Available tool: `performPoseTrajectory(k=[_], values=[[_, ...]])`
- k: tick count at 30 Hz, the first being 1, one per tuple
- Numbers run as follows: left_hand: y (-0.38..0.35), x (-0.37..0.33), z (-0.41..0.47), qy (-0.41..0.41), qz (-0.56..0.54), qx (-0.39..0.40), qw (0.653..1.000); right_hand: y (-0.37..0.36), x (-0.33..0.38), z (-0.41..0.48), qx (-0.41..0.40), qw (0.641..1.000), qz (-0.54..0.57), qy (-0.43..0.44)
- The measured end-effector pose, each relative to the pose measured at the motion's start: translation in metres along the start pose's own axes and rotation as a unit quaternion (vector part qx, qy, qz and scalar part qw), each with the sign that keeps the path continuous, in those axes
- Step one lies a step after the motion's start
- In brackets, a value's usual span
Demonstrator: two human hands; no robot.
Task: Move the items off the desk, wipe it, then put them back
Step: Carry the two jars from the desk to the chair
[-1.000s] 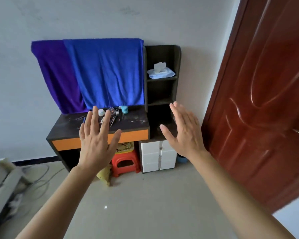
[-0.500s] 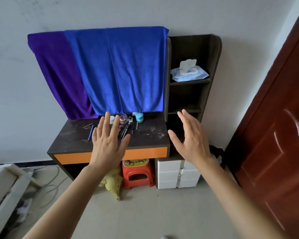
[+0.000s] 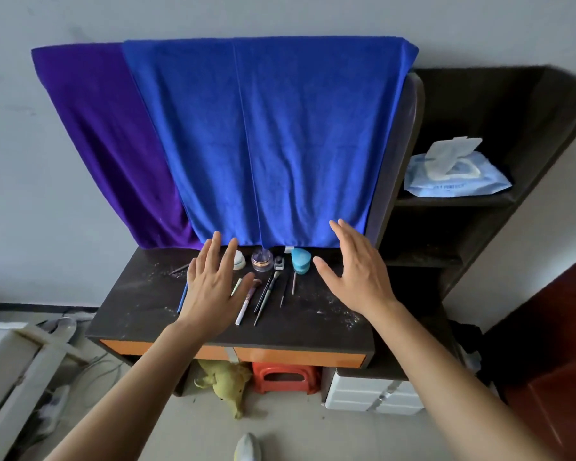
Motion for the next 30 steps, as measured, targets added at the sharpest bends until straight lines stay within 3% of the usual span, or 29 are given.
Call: performPoseTrajectory(k=[8, 16, 23, 30], values=[[-0.076, 0.078, 0.12, -0.022, -0.049, 0.097, 0.994, -0.1, -0.034, 0.09, 0.03, 0.996, -0.007, -0.078], [-0.196, 0.118, 0.189, -0.021, -0.116, 0.209, 0.971, -0.207, -0.086, 0.102, 0.089, 0.983, 0.015, -0.16], [-0.281, 0.126, 0.196, 0.02, -0.121, 0.203, 0.971, -0.288, -0.13, 0.074, 0.16, 0.967, 0.05, -0.192], [-0.274, 0.12, 0.192, 0.047, -0.141, 0.158, 0.976, -0.289, -0.137, 0.079, 0.159, 0.965, 0.091, -0.187]])
Point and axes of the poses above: each hand's wrist, its own z-axis towards the middle knuckle, its own y-axis out of the back of the hand, x = y × z, the point moved 4 cm from there along z, towards the middle knuckle, and after that the axes turned 4 degrees about x, right-handed, at the moved point
